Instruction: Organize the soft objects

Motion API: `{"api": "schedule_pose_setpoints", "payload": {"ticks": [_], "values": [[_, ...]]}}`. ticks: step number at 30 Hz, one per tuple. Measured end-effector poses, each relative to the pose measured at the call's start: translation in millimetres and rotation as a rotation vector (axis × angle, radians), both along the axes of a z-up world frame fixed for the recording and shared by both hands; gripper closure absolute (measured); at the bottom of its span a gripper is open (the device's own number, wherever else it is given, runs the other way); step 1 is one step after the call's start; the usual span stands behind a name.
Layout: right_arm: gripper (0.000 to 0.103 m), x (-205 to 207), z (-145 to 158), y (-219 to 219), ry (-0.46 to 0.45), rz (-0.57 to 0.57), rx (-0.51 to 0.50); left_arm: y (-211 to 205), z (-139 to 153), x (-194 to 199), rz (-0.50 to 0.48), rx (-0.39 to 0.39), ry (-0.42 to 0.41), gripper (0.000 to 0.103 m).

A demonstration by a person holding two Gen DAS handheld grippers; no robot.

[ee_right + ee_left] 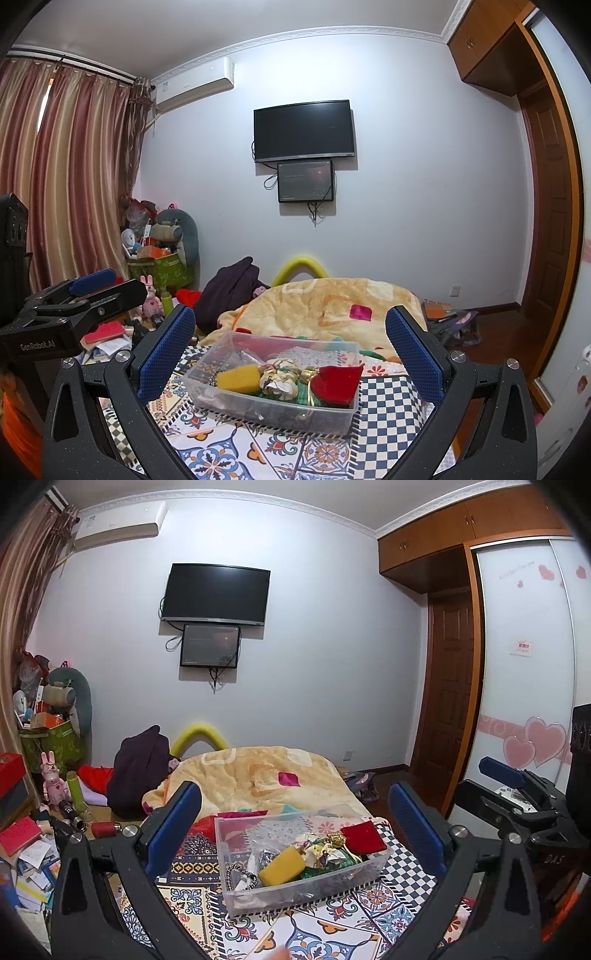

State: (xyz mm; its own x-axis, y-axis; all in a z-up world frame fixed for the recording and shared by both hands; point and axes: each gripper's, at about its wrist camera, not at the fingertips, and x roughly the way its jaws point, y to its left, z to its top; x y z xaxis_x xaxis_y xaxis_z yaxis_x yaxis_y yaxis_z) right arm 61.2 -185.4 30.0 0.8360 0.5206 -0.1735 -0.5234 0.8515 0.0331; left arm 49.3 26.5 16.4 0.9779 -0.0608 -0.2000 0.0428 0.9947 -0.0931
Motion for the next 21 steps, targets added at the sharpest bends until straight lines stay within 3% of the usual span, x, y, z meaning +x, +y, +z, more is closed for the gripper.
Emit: {"api": "schedule_pose_setpoints", "payload": {"ticks": [14,21], "values": [[0.0,1.3,-3.8,2.5,0.002,-0.006,-0.01,2.4,0.1,2.4,-0.006,-0.015,0.026,0.0],[0.0,5.1,-13.0,0.5,0.04,-0.017,-0.02,8.7,-13.5,8.9,0.009,-0.039,0.085,0.0]]}}
